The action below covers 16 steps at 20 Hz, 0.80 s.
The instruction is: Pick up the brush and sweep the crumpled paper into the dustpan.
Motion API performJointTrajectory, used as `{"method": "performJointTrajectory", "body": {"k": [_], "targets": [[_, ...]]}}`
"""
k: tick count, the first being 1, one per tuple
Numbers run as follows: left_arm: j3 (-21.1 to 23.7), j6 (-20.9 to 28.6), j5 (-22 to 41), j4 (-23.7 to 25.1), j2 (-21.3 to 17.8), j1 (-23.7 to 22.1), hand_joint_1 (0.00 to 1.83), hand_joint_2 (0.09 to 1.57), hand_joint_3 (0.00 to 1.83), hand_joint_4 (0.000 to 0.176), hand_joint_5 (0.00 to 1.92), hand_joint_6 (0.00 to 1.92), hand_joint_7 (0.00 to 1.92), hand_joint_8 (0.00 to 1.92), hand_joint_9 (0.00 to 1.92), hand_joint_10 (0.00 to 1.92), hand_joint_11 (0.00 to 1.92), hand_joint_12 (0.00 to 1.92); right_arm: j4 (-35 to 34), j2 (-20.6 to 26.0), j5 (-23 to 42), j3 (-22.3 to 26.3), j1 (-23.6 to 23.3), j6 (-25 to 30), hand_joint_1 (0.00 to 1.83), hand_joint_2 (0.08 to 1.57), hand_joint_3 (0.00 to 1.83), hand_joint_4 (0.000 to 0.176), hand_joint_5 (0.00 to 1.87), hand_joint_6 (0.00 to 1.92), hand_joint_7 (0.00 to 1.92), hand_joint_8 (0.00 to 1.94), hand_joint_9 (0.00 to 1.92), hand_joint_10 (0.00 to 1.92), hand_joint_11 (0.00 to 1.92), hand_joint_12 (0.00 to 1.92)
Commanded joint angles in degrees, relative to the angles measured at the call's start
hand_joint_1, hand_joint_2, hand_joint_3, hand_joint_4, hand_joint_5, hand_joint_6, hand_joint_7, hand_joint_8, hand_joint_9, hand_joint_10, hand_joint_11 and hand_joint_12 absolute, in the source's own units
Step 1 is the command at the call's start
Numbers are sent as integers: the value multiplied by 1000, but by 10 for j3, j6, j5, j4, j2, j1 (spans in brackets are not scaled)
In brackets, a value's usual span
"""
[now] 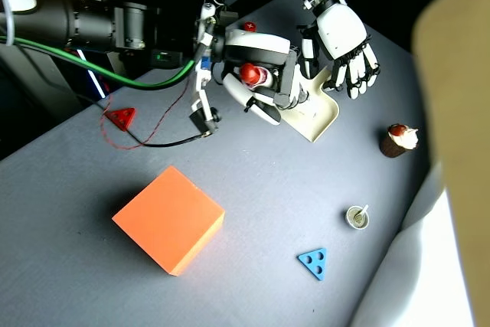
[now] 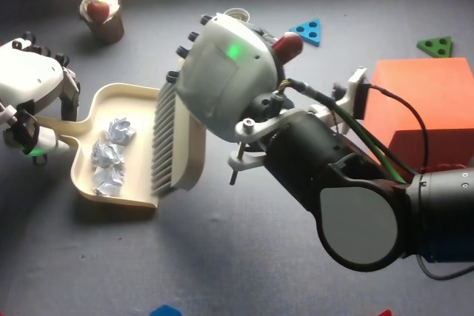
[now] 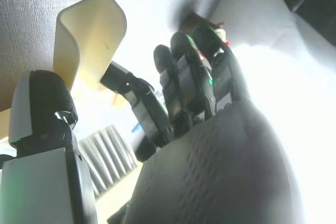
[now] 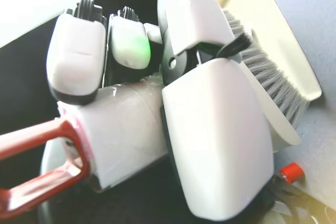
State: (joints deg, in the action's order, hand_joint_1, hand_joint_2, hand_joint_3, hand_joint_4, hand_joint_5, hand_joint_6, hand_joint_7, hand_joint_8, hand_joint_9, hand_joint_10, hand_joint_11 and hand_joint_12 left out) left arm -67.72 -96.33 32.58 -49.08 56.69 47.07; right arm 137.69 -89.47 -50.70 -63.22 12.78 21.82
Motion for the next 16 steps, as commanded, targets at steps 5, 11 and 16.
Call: {"method": "performJointTrajectory", "body": {"k": [5, 11, 16], "targets": [[-3, -4, 55, 14, 1, -5, 1101, 1102, 0, 0, 1017, 920, 489, 1, 396, 7, 0, 793, 44, 40, -62, 31, -7, -17, 1466, 1192, 0, 89, 917, 1921, 951, 1941, 1370, 1921, 1609, 1921], [-3, -4, 55, 13, 0, -5, 1094, 1105, 0, 0, 1010, 932, 480, 1, 373, 3, 0, 761, 10, 109, -50, 109, 14, -70, 1478, 1200, 3, 89, 886, 1921, 933, 1941, 1356, 1921, 1605, 1921], [-2, -4, 55, 13, -1, -5, 1116, 1096, 0, 0, 1029, 898, 472, 3, 361, 2, 0, 740, -7, 160, -47, 149, 14, -91, 1468, 1203, 1, 88, 904, 1921, 929, 1941, 1342, 1921, 1590, 1921]]}}
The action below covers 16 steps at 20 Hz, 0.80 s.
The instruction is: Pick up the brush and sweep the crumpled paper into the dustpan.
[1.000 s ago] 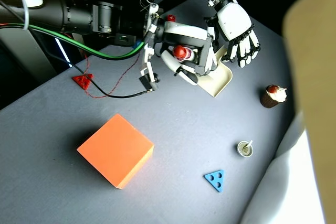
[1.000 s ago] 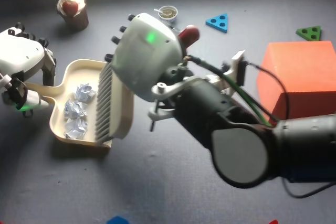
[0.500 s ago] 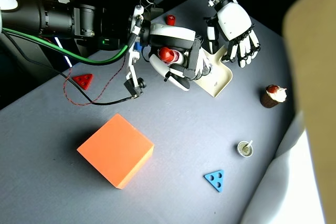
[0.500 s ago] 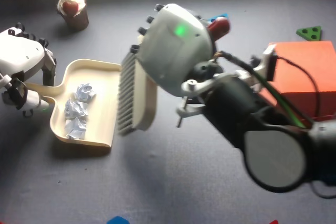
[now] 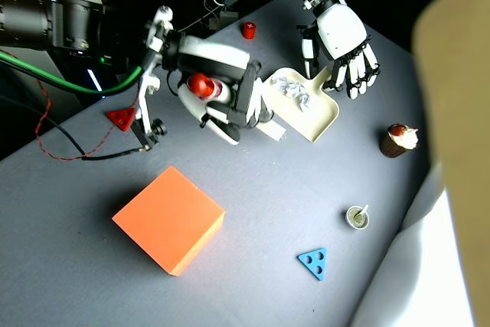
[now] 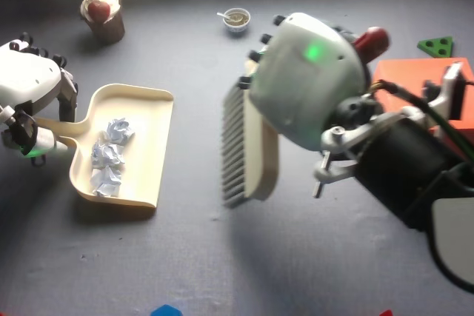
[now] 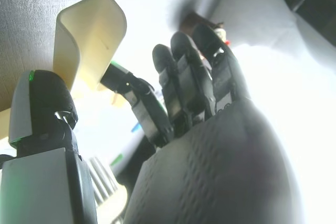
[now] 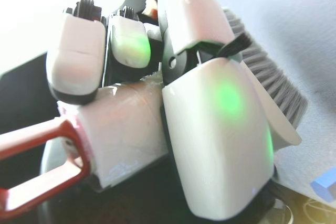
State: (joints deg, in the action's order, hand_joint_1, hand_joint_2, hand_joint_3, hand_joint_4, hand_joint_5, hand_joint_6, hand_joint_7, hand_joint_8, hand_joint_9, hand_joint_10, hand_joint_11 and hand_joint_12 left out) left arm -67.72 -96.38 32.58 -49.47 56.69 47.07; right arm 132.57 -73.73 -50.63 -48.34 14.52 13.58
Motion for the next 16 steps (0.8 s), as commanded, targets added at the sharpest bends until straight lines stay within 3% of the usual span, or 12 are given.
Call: {"method": "performJointTrajectory", "body": {"k": [1, 2, 5, 9, 10, 11, 13, 14, 15, 16], "targets": [[-2, -4, 55, 16, -2, -5, 1111, 1095, 0, 0, 1031, 895, 478, 2, 360, 1, 0, 809, 41, 11, -48, 10, -3, -14, 1473, 1198, 0, 94, 876, 1921, 944, 1941, 1336, 1921, 1583, 1921], [-1, -4, 56, 15, -2, -5, 1116, 1090, 0, 0, 1039, 880, 484, 1, 375, 3, 0, 801, 39, 17, -48, 19, 0, -18, 1473, 1198, 0, 102, 895, 1921, 955, 1941, 1346, 1921, 1591, 1921], [0, -5, 56, 14, -2, -5, 1092, 1102, 1, 0, 1009, 930, 468, 1, 382, 1, 0, 800, 38, 32, -48, 42, 0, -26, 1477, 1196, 0, 104, 931, 1921, 965, 1941, 1366, 1921, 1606, 1921], [0, -6, 56, 14, -2, -5, 1016, 1130, 4, 139, 930, 1052, 422, 3, 358, 6, 0, 786, 34, 35, -47, 53, 0, -41, 1476, 1189, 0, 113, 937, 1921, 991, 1941, 1369, 1921, 1613, 1921], [0, -7, 56, 14, -2, -6, 1015, 1068, 0, 73, 802, 408, 421, 9, 346, 5, 0, 753, 33, 38, -46, 53, -1, -43, 1479, 1181, 0, 114, 945, 1921, 1000, 1941, 1372, 1921, 1614, 1921], [0, -7, 56, 14, -3, -6, 994, 1058, 0, 76, 809, 130, 415, 3, 367, 6, 1, 794, 31, 40, -46, 54, -2, -43, 1468, 1186, 0, 115, 937, 1921, 995, 1941, 1365, 1921, 1610, 1921], [0, -7, 57, 14, -3, -6, 963, 999, 0, 134, 650, 1, 385, 0, 378, 7, 40, 870, 27, 43, -46, 56, -4, -44, 1471, 1191, 0, 116, 938, 1921, 1002, 1941, 1362, 1921, 1610, 1921], [0, -7, 57, 14, -3, -7, 963, 999, 0, 134, 650, 1, 385, 0, 378, 7, 40, 870, 27, 45, -46, 56, -4, -45, 1471, 1191, 0, 116, 938, 1921, 1002, 1941, 1362, 1921, 1610, 1921], [0, -7, 57, 13, -3, -7, 938, 970, 0, 151, 545, 0, 364, 0, 365, 1, 59, 875, 27, 45, -46, 56, -4, -45, 1469, 1186, 0, 115, 936, 1921, 1002, 1941, 1367, 1921, 1610, 1921], [0, -8, 57, 13, -3, -7, 925, 943, 0, 148, 444, 0, 322, 0, 342, 0, 89, 874, 27, 46, -46, 56, -4, -46, 1478, 1186, 0, 113, 939, 1921, 996, 1941, 1365, 1921, 1603, 1921]]}}
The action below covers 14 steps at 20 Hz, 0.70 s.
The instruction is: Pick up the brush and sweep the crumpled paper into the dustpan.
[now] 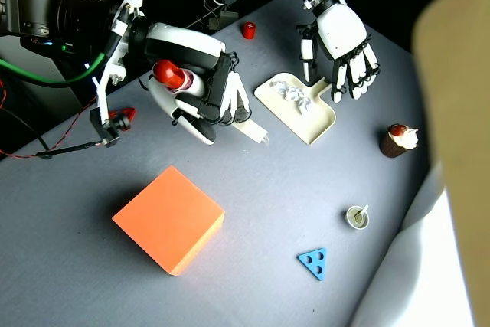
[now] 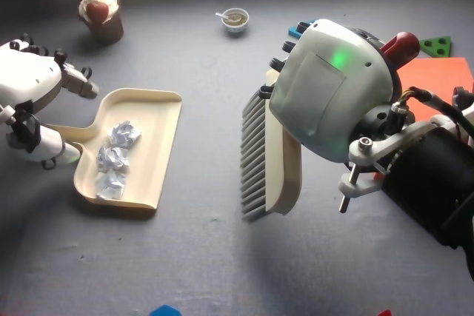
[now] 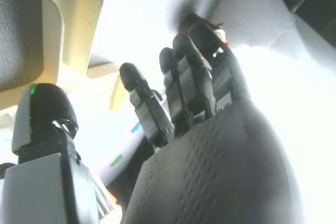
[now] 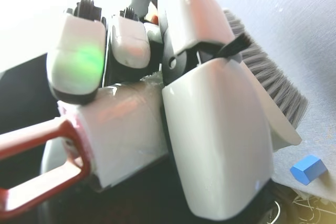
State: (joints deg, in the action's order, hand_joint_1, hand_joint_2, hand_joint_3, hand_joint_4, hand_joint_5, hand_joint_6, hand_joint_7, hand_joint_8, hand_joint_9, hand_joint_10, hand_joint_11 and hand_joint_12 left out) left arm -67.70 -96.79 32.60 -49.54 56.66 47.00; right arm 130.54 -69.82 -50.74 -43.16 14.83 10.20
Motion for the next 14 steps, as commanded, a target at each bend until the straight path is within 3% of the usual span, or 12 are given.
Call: {"method": "performJointTrajectory", "body": {"k": [1, 2, 3, 4, 5, 6, 7, 8, 10, 12, 13, 14], "targets": [[0, -4, 56, 14, -4, -7, 927, 930, 0, 150, 404, 0, 315, 0, 345, 3, 100, 874, 47, 9, -45, 7, -7, -13, 1477, 1185, 0, 111, 961, 1921, 1000, 1941, 1371, 1921, 1597, 1921], [0, -4, 56, 14, -4, -7, 908, 940, 0, 152, 384, 0, 281, 0, 343, 2, 102, 869, 45, 9, -43, 8, -7, -14, 1473, 1188, 1, 110, 966, 1921, 1003, 1941, 1369, 1921, 1600, 1921], [1, -4, 57, 14, -5, -9, 927, 941, 0, 148, 394, 4, 266, 0, 341, 1, 92, 860, 45, 10, -40, 13, -7, -16, 1399, 1160, 0, 44, 941, 1921, 1018, 1941, 1371, 1921, 1617, 1921], [1, -4, 57, 14, -6, -10, 927, 941, 0, 148, 394, 4, 266, 0, 341, 1, 92, 860, 45, 10, -40, 15, -7, -17, 1399, 1160, 0, 44, 941, 1921, 1018, 1941, 1371, 1921, 1617, 1921], [1, -7, 57, 14, -7, -13, 913, 950, 3, 147, 388, 1, 251, 0, 325, 0, 70, 848, 45, 11, -39, 19, -7, -21, 1291, 1124, 0, 0, 952, 1342, 1099, 1941, 1391, 1921, 1638, 1921], [1, -10, 56, 14, -8, -18, 924, 947, 1, 139, 381, 0, 272, 9, 323, 1, 54, 838, 45, 11, -39, 24, -7, -25, 1183, 1067, 0, 0, 1080, 820, 1177, 1941, 1406, 1921, 1639, 1921], [1, -13, 54, 13, -9, -24, 902, 955, 4, 137, 369, 0, 277, 9, 312, 0, 43, 833, 45, 11, -39, 27, -7, -31, 1145, 958, 0, 0, 992, 767, 1094, 1941, 1307, 1921, 1553, 1921], [1, -17, 51, 13, -11, -30, 884, 971, 10, 142, 357, 0, 288, 11, 292, 0, 39, 831, 45, 12, -41, 31, -7, -34, 1115, 867, 0, 0, 881, 1599, 990, 1941, 1184, 1921, 1427, 1921], [1, -25, 40, 13, -17, -45, 866, 968, 7, 152, 353, 0, 297, 12, 301, 5, 56, 834, 44, 15, -41, 38, -7, -35, 1050, 843, 0, 0, 882, 1857, 951, 1941, 1106, 1921, 1328, 1921], [2, -35, 23, 13, -25, -64, 867, 981, 1, 137, 341, 0, 307, 0, 299, 0, 48, 795, 39, 19, -39, 43, -9, -40, 995, 767, 0, 0, 757, 1918, 789, 1941, 843, 1921, 964, 1921], [5, -40, 14, 12, -32, -76, 872, 972, 0, 139, 349, 4, 310, 1, 314, 7, 49, 796, 32, 22, -38, 46, -11, -45, 949, 717, 0, 0, 572, 1779, 405, 1941, 400, 1921, 390, 1921], [12, -56, 4, 2, -41, -92, 869, 976, 0, 143, 356, 6, 307, 0, 312, 5, 54, 798, 23, 25, -37, 49, -14, -51, 832, 773, 4, 0, 559, 1140, 319, 1542, 180, 1886, 109, 1921]]}}
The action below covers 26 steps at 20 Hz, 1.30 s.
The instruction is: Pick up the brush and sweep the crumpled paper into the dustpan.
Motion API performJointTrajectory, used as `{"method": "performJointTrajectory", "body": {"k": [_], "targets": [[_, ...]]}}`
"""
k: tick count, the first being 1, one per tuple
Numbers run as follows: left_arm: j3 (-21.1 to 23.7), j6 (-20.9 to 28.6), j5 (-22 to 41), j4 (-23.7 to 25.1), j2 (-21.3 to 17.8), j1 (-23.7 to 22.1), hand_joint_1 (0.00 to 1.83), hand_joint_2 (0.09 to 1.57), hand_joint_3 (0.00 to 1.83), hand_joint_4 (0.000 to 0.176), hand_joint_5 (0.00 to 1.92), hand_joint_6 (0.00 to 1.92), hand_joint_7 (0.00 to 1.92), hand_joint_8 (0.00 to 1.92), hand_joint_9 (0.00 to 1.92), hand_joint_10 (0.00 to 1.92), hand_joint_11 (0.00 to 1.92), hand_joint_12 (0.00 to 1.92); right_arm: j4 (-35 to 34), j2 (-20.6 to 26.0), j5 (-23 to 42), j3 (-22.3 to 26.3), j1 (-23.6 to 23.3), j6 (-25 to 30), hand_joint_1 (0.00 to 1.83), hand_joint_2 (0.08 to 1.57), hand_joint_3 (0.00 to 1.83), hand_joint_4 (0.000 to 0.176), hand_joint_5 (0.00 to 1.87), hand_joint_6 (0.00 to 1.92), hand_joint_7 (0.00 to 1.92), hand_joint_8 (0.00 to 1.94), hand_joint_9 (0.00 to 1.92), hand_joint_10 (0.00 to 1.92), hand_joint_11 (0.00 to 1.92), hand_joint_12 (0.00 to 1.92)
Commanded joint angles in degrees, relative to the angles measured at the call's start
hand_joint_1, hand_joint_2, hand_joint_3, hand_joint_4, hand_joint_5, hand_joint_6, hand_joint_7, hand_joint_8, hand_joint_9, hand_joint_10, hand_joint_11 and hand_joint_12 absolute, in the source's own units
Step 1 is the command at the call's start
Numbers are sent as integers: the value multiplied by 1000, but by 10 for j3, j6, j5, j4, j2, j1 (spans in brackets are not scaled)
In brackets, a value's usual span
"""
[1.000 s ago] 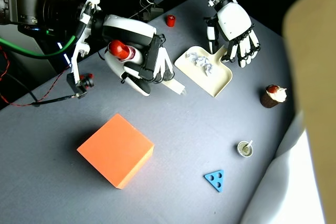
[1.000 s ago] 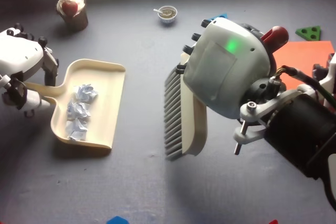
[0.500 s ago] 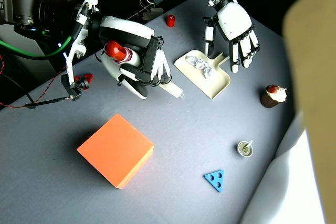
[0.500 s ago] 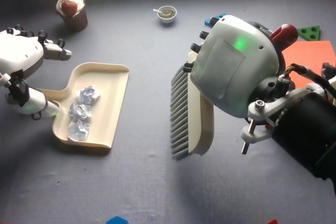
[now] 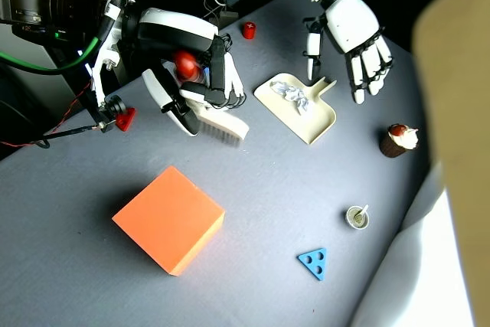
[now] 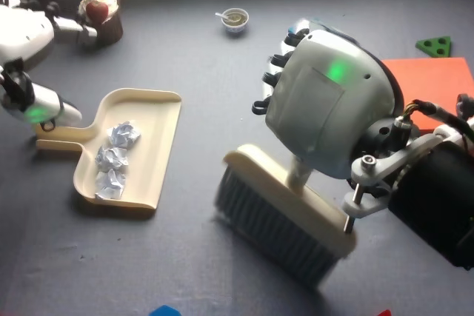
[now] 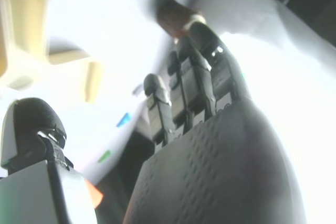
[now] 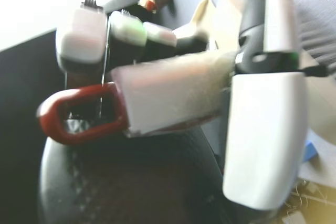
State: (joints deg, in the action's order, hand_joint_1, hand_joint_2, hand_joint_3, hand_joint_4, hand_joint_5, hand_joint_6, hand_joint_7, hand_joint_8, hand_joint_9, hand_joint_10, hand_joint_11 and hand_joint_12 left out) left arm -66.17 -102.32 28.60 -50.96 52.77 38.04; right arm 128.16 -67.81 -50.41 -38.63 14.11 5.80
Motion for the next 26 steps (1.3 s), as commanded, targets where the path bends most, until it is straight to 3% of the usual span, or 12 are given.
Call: {"method": "performJointTrajectory", "body": {"k": [1, 2, 3, 4, 5, 6, 10, 14, 17, 19, 21, 26], "targets": [[3, -14, 39, 5, -7, -12, 885, 975, 0, 136, 363, 8, 313, 3, 320, 8, 61, 803, 43, 7, -40, 5, -8, -10, 758, 775, 1, 15, 597, 682, 303, 1072, 95, 1608, 21, 1871], [15, -46, 32, -21, -17, -29, 874, 983, 2, 133, 362, 6, 316, 3, 328, 9, 51, 800, 40, 13, -40, 9, -11, -11, 724, 734, 0, 9, 421, 224, 373, 442, 157, 965, 3, 1476], [26, -73, 33, -49, -23, -40, 874, 983, 2, 133, 362, 6, 316, 3, 328, 9, 51, 800, 39, 18, -40, 12, -13, -11, 724, 734, 0, 9, 421, 224, 373, 442, 157, 965, 3, 1476], [36, -85, 40, -64, -26, -48, 859, 989, 4, 134, 365, 6, 317, 3, 327, 8, 62, 808, 37, 22, -39, 15, -15, -11, 682, 695, 0, 9, 252, 51, 333, 128, 217, 366, 0, 923], [45, -97, 44, -77, -30, -54, 889, 976, 0, 142, 356, 2, 307, 0, 311, 1, 35, 801, 30, 29, -33, 19, -20, -11, 586, 688, 0, 14, 101, 6, 160, 11, 133, 38, 3, 356], [50, -103, 43, -80, -32, -57, 894, 970, 0, 142, 353, 1, 305, 0, 317, 4, 42, 804, 25, 34, -31, 22, -22, -11, 567, 697, 3, 9, 50, 4, 81, 7, 98, 9, 0, 208], [60, -105, 36, -78, -32, -68, 876, 982, 2, 141, 343, 1, 293, 2, 309, 0, 33, 800, 13, 55, -31, 38, -27, -11, 567, 712, 0, 5, 22, 0, 50, 0, 64, 1, 16, 107], [59, -105, 7, -64, -30, -94, 879, 978, 2, 137, 363, 2, 293, 5, 300, 0, 31, 789, -68, 95, -11, 59, -44, 7, 597, 727, 2, 0, 0, 0, 0, 0, 0, 0, 0, 0], [71, -126, 3, -78, -35, -110, 861, 989, 5, 128, 329, 0, 286, 0, 282, 0, 27, 794, -15, 176, 145, 76, -67, 206, 584, 730, 3, 0, 0, 0, 2, 1, 0, 0, 0, 0], [76, -138, -4, -83, -40, -119, 863, 989, 3, 136, 337, 4, 289, 1, 304, 6, 30, 800, 130, 246, 285, 76, -68, 423, 581, 744, 6, 0, 0, 0, 0, 0, 0, 0, 0, 0], [74, -146, -13, -85, -41, -127, 879, 983, 0, 135, 353, 9, 315, 10, 317, 9, 34, 802, 230, 281, 354, 70, -66, 567, 583, 735, 1, 0, 0, 0, 10, 4, 0, 0, 17, 7], [65, -169, -33, -87, -46, -146, 860, 987, 2, 131, 304, 0, 307, 1, 309, 2, 43, 811, 242, 332, 386, 41, -50, 731, 587, 733, 0, 0, 0, 0, 0, 0, 4, 1, 44, 18]]}}
